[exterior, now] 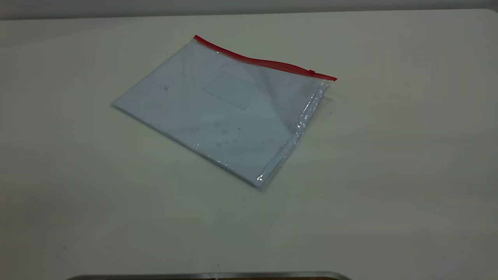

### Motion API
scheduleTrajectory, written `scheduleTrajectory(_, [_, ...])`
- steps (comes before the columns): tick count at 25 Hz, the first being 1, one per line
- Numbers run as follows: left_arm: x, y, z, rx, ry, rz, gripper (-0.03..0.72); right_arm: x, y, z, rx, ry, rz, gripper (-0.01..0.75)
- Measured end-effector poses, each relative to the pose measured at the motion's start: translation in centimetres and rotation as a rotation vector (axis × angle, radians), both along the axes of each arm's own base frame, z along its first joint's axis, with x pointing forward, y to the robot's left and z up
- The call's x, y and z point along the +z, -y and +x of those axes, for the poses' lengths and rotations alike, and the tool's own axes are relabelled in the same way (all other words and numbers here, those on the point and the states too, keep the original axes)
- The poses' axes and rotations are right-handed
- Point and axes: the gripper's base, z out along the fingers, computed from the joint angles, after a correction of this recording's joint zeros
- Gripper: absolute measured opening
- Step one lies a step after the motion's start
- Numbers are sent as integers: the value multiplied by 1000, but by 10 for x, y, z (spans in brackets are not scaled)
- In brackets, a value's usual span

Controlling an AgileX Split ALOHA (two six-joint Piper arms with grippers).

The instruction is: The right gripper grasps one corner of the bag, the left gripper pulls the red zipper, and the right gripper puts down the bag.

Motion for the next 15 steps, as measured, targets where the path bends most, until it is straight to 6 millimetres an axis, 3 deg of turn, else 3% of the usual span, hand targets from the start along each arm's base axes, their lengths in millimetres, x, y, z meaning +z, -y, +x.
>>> scheduleTrajectory(15, [0, 2, 0, -10, -1, -21, 387, 0, -4, 0, 29, 1, 45, 327])
